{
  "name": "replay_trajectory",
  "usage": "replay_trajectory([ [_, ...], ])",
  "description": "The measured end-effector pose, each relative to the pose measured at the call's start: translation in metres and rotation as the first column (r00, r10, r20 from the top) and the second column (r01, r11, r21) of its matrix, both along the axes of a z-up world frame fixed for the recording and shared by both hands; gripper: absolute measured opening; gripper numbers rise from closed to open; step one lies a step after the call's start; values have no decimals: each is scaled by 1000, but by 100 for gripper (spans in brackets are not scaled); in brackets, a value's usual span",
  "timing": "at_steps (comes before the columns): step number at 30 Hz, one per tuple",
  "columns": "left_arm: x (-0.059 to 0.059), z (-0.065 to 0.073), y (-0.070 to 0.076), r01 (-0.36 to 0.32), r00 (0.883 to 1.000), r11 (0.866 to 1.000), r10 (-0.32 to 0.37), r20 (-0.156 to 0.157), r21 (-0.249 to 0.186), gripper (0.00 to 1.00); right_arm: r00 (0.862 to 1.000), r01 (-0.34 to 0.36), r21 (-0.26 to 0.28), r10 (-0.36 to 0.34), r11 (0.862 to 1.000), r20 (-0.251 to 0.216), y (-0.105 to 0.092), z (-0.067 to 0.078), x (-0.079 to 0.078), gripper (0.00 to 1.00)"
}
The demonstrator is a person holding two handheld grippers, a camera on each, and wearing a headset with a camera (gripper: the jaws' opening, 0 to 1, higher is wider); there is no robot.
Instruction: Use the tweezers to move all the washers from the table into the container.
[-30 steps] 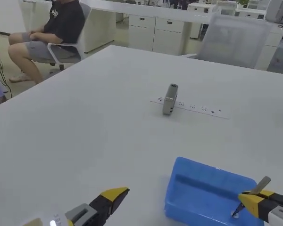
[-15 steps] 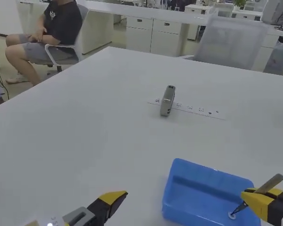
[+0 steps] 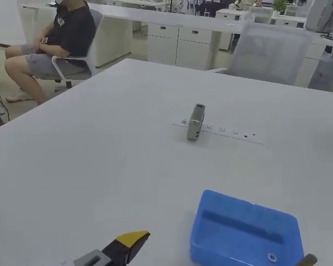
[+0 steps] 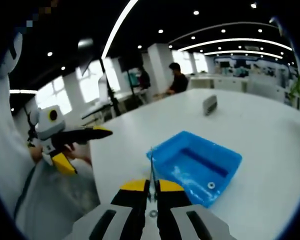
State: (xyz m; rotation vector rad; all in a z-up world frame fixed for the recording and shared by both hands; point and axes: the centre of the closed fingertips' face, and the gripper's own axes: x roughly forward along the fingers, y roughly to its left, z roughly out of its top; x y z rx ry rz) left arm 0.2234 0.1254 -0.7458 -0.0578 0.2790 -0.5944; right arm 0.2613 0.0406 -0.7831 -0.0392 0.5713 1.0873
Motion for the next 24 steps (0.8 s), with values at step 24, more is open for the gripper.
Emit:
replay_trajectory([
  [24,-1,-3,0,7,1000,1000,-6,-8,14,84,999,-49,-47,47,998,-27,-3,-29,-14,4],
])
